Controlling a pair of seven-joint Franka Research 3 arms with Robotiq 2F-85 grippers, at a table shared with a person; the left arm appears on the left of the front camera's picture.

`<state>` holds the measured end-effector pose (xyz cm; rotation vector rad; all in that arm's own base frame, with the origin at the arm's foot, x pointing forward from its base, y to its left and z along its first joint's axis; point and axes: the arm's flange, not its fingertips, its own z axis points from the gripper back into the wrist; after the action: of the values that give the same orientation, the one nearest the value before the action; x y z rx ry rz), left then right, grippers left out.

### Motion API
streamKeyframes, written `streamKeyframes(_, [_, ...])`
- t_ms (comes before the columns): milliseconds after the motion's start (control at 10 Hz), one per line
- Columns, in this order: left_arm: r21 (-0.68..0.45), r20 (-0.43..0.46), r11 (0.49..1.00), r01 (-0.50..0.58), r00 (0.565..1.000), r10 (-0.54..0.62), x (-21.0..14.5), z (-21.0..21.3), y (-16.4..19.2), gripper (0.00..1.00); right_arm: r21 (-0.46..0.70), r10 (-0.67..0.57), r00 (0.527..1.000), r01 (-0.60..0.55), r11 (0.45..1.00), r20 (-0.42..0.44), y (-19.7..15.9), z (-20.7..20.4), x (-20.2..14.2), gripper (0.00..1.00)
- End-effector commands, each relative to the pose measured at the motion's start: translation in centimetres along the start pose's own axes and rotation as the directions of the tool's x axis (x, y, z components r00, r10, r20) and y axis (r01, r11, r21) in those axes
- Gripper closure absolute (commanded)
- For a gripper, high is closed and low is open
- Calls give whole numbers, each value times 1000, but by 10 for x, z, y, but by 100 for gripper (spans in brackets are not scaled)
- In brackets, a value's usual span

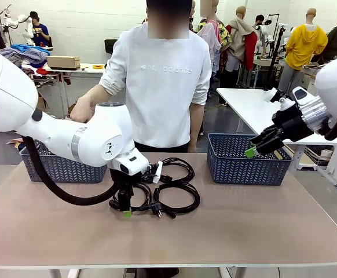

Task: Organize the cables according to human instructions.
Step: Pick up a bundle of cables and place it in the basket indicated by the human.

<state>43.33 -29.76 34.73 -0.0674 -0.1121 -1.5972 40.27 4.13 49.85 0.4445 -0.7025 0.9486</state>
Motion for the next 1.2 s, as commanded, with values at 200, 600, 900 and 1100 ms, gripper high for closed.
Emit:
streamKeyframes(200, [8, -11, 1000, -13, 1000, 13, 1, -19, 12, 0, 14, 21, 999, -21, 1000, 31, -4, -2, 0, 0])
streamKeyframes(600, [18, -21, 1000, -19, 1000, 20, 3, -28, 18, 0, 14, 21, 999, -21, 1000, 31, -4, -2, 0, 0])
streamKeyframes(900, [20, -36, 1000, -17, 999, 18, 3, -29, 20, 19, 14, 21, 999, -21, 1000, 31, -4, -2, 0, 0])
streamKeyframes(1100, [18, -29, 1000, -25, 999, 26, 3, -29, 21, 21, 14, 21, 999, -21, 1000, 31, -4, -2, 0, 0])
